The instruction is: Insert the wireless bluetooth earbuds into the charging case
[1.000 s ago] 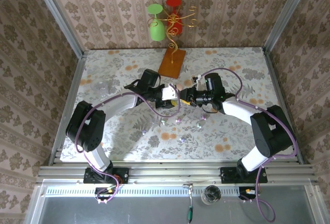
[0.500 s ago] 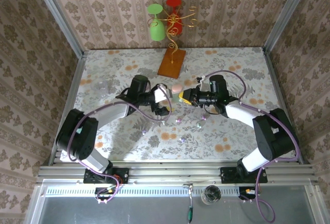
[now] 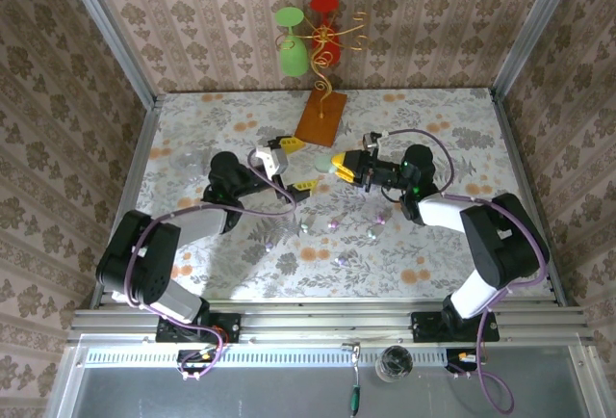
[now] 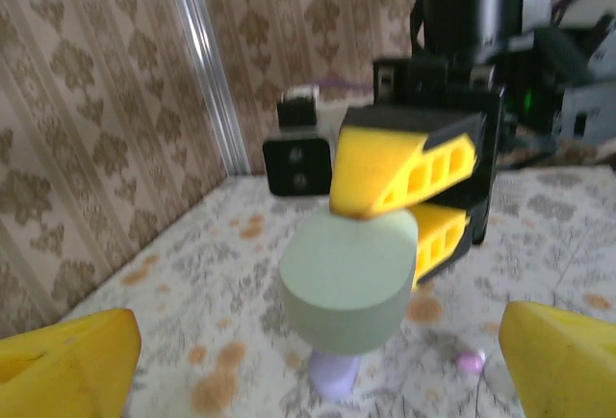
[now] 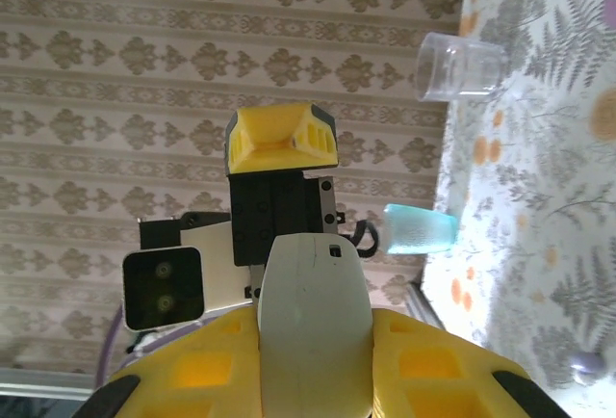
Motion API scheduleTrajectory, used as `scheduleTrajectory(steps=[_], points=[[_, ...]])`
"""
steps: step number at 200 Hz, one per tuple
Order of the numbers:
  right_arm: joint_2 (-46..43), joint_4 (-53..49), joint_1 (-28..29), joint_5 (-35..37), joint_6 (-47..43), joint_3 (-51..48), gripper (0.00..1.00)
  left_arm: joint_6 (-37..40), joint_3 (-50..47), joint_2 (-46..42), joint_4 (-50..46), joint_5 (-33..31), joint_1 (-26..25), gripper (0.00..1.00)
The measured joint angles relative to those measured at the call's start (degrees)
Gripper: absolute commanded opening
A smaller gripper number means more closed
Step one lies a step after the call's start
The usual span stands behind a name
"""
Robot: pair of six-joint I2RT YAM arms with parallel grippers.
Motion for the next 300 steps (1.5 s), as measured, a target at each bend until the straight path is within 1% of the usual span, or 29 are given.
scheduleTrajectory(steps=[30,59,84,145,165,208,239,259,292,300], points=[[0.7,4.3,1.6,0.0,3.8,0.0,0.04,-2.8,0.0,2.2,5.2,1.7,0.0,0.96],[0.7,6.0,2.7,0.0,5.5,0.0,0.04,-3.1,0.0,2.5,7.1,2.7,0.0,0.91],[0.7,6.1,3.4,0.0,6.4,0.2,0.01,-3.3,0.0,2.6,7.7,3.5,0.0,0.90],[0.7,7.1,4.1,0.0,7.1,0.6,0.01,-4.0,0.0,4.1,8.3,5.9,-0.7,0.75],[0.7,7.1,4.3,0.0,7.1,0.7,0.01,-4.2,0.0,4.2,8.4,6.3,-0.8,0.73],[0.7,7.2,4.5,0.0,7.1,1.0,0.01,-4.9,0.1,4.2,8.5,6.8,-1.2,0.60],[0.7,7.2,4.5,0.0,7.1,1.0,0.01,-5.2,0.5,4.5,8.7,7.1,-1.2,0.58],[0.7,7.2,4.5,0.0,7.1,1.0,0.01,-5.4,0.7,4.5,8.7,7.4,-1.2,0.54],[0.8,7.2,4.5,0.0,7.1,1.0,0.01,-5.7,0.8,5.0,8.8,7.8,-1.2,0.50],[0.8,7.2,4.5,0.0,7.1,1.0,0.01,-5.9,0.8,5.1,8.8,7.8,-1.2,0.48]])
